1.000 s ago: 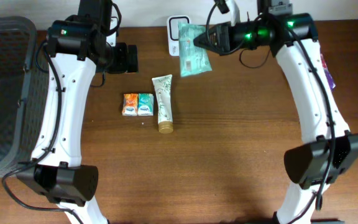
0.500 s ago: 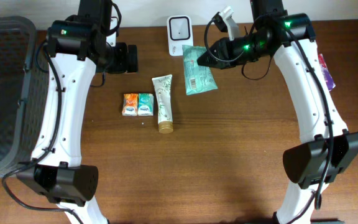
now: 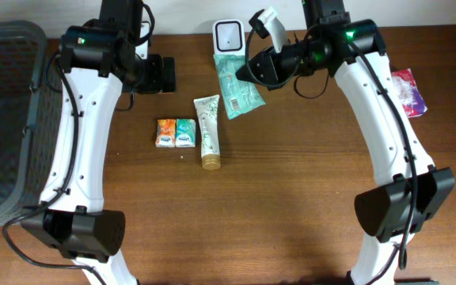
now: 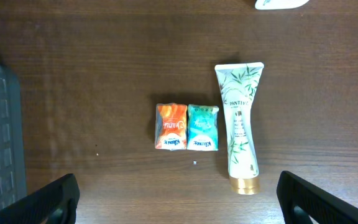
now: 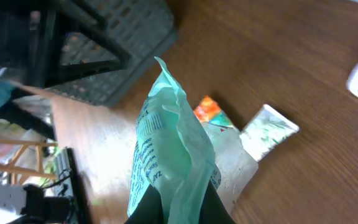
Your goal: Scan the item barcode
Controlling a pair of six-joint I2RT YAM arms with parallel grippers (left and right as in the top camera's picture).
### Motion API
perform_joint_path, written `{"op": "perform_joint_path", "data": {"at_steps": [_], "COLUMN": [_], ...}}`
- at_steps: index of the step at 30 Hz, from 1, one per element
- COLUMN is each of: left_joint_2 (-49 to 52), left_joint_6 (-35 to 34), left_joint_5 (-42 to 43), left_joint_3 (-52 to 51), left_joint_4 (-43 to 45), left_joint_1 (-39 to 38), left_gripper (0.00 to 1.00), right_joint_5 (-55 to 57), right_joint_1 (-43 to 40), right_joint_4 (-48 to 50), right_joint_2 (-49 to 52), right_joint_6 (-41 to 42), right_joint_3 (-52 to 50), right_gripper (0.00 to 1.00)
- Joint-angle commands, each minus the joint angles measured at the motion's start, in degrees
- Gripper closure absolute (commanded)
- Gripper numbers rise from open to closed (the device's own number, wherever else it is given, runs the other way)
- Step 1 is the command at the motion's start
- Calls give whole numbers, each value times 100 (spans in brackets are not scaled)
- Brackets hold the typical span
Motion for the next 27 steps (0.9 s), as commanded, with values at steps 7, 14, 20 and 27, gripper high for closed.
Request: {"op": "perform_joint_path", "data": {"at_steps": [7, 14, 20, 27], "left_joint_2": [-17, -17, -17, -17], "left_joint_6": [13, 13, 13, 13], "left_joint_5": [-42, -42, -42, -42], "left_joint_3": [48, 46, 48, 48], "left_joint_4": [7, 7, 7, 7], "left_joint_1": [33, 33, 31, 31], "left_gripper": [1, 1, 1, 1], "right_joint_5": [5547, 7173, 7152, 6697], "right_joint_1": [4, 11, 205, 822], "right_joint_4": [-1152, -1648, -1515, -1364], "right_joint_2": [426, 1613, 2299, 2623], "right_joint_6": [2317, 2918, 2916, 2914], "right_joint_3": [-28, -33, -39, -37], "right_gripper": [96, 96, 96, 78]}}
